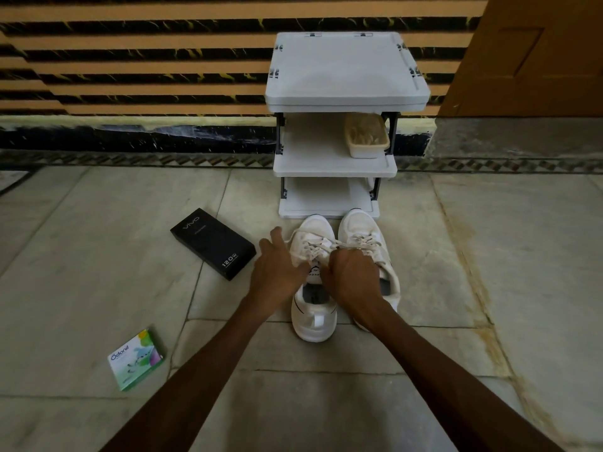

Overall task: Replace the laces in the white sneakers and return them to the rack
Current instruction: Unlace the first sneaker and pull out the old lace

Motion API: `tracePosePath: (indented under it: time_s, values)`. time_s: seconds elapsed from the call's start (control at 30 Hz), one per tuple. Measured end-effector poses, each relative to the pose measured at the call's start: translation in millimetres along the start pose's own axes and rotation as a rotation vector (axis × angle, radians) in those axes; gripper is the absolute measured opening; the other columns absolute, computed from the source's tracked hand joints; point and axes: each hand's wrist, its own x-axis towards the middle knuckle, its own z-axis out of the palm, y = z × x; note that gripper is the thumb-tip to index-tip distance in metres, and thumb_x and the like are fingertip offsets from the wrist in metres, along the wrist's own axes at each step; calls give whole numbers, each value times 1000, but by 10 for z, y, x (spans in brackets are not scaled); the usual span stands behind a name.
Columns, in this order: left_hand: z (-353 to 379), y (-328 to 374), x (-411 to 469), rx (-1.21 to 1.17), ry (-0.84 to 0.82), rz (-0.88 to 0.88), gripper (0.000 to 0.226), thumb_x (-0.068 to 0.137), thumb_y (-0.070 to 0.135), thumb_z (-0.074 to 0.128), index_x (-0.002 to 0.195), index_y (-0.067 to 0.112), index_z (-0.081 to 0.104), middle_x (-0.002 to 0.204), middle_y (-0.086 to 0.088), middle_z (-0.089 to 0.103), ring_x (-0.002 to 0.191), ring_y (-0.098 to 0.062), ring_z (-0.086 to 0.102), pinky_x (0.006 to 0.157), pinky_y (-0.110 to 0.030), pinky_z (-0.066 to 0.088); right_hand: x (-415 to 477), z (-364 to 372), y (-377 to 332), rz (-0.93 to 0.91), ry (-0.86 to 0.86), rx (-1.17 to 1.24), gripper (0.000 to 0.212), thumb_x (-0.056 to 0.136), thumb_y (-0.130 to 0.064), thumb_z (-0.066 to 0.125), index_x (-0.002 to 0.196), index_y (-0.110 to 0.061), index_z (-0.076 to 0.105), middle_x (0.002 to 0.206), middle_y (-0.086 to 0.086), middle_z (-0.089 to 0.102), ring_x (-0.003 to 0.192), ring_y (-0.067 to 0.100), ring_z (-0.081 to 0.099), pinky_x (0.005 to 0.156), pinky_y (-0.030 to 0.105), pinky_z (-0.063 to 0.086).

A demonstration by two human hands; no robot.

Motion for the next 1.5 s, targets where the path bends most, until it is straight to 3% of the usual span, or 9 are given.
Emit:
tracePosePath:
  time_s: [0.23, 0.33, 0.43, 0.53, 0.67, 1.07, 1.33, 1.43, 1.5]
  values:
    - [181, 50, -65, 16, 143, 178, 72, 90, 20, 64, 145, 22, 18, 98, -9, 67, 82, -24, 66, 66, -31, 52, -11, -8, -50, -65, -54, -103, 15, 93, -21, 55, 90, -12, 66, 90, 7, 68, 80, 20, 64, 70, 28, 48]
    - [146, -141, 24, -263, 143, -40, 61, 85, 8, 64, 130, 24, 27, 97, -8, 58, 76, -19, 60, 59, -29, 50, -7, -55, -1, 13, -40, 11, 15, 87, -25, 60, 83, -10, 60, 75, 6, 57, 68, 19, 55, 58, 24, 37]
    - [99, -294, 93, -519, 88, -229, 54, 81, 5, 68, 115, 24, 31, 108, -13, 55, 88, -22, 59, 75, -41, 57, 10, -42, 60, 115, -12, 168, 17, 77, -22, 66, 72, -10, 55, 67, 5, 54, 62, 19, 53, 50, 22, 31]
    - [103, -287, 71, -438, 53, -92, 50, 84, 4, 65, 113, 25, 31, 87, -13, 62, 74, -22, 63, 66, -34, 55, -5, -35, 6, 95, 1, 150, 20, 74, -17, 71, 89, -9, 62, 81, 6, 61, 74, 22, 63, 57, 23, 44]
    - [56, -304, 78, -312, -16, 54, 46, 89, 10, 65, 115, 26, 31, 76, -9, 66, 69, -19, 65, 62, -28, 55, -19, 33, -76, -235, -23, -102, 65, 61, -27, 85, 119, -20, 58, 123, 6, 49, 104, 27, 53, 75, 41, 55]
    - [75, -259, 51, -248, 35, 111, 47, 86, 12, 70, 114, 23, 34, 76, -5, 64, 69, -16, 63, 60, -21, 48, 1, 161, -168, -227, -67, -183, 56, 68, -24, 81, 119, -17, 58, 125, 11, 42, 110, 33, 44, 81, 38, 48]
    - [121, -292, 83, -287, 66, -29, 44, 83, 11, 69, 105, 26, 34, 76, -5, 59, 68, -18, 59, 59, -29, 48, 36, 214, -1, 228, 201, 599, 15, 76, 7, 60, 68, -5, 56, 81, 13, 57, 75, 24, 52, 71, 32, 42]
    - [103, -264, 68, -262, 55, 9, 45, 84, 13, 69, 105, 27, 33, 72, 0, 57, 65, -15, 58, 60, -29, 50, 97, 117, -36, 156, 46, 278, 8, 79, -12, 67, 85, -11, 61, 101, 16, 60, 81, 21, 51, 68, 26, 39]
    - [73, -249, 62, -253, 38, 31, 45, 85, 15, 69, 107, 27, 32, 70, 2, 56, 64, -13, 58, 60, -26, 50, 108, 36, -75, 50, -64, 48, 37, 74, -20, 75, 108, -15, 62, 121, 10, 49, 101, 24, 47, 78, 29, 45]
